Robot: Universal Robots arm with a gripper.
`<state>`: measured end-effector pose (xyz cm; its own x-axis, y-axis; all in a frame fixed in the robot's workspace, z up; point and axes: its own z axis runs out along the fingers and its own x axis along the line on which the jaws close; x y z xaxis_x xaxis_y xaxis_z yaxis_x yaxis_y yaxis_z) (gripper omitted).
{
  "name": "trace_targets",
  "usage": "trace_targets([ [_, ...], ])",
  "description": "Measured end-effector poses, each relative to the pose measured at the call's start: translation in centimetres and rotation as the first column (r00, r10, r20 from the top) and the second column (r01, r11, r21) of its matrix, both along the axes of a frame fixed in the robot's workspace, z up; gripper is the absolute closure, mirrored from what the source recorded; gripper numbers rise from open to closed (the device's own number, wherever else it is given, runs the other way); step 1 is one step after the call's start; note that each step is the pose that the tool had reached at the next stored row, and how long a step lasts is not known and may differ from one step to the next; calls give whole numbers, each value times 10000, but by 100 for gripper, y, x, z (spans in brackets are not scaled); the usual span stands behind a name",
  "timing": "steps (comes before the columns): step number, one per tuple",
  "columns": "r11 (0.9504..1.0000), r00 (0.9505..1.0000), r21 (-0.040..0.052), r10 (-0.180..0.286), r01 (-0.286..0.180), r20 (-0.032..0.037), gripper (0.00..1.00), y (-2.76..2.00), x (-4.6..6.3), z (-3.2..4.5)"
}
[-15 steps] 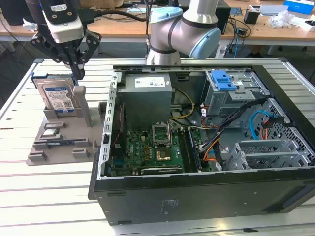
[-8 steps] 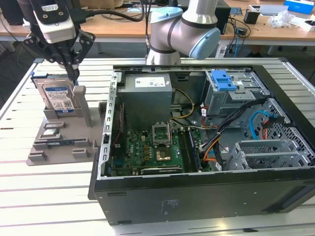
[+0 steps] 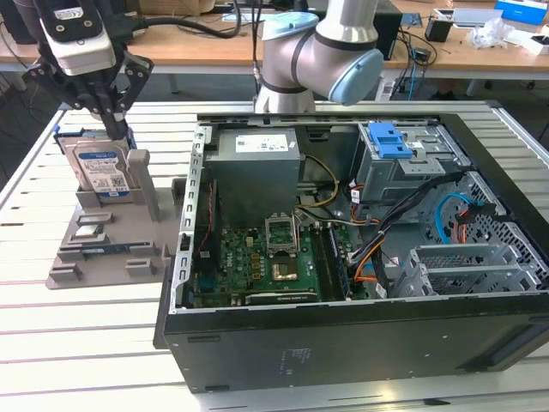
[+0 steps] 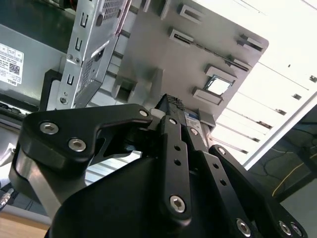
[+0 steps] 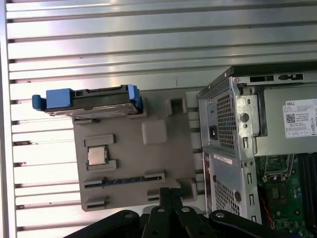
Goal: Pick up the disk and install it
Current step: 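Reach for the disk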
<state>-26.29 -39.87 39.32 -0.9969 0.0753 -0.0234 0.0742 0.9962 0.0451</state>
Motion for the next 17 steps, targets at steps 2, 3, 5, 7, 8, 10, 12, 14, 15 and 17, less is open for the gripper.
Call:
trace_targets([
  [2, 10000, 10000, -1, 0, 0, 0, 90, 0, -32, 0],
  [3, 10000, 10000, 0, 0, 0, -1, 90, 0, -49, 0],
  [5, 10000, 10000, -1, 0, 0, -1, 90, 0, -87, 1],
  [7, 10000, 10000, -1, 0, 0, -1, 90, 0, -118, 1],
  [8, 10000, 10000, -1, 0, 0, -1, 90, 0, -147, 0],
  [10, 10000, 10000, 0, 0, 0, -1, 90, 0, -204, 0],
  [12, 10000, 10000, 0, 0, 0, -1, 90, 0, -239, 0],
  [14, 10000, 10000, 0, 1, -1, 0, 90, 0, -272, 0],
  [15, 10000, 10000, -1, 0, 0, 0, 90, 0, -286, 0],
  [17, 10000, 10000, -1, 0, 0, -1, 90, 0, -322, 1],
])
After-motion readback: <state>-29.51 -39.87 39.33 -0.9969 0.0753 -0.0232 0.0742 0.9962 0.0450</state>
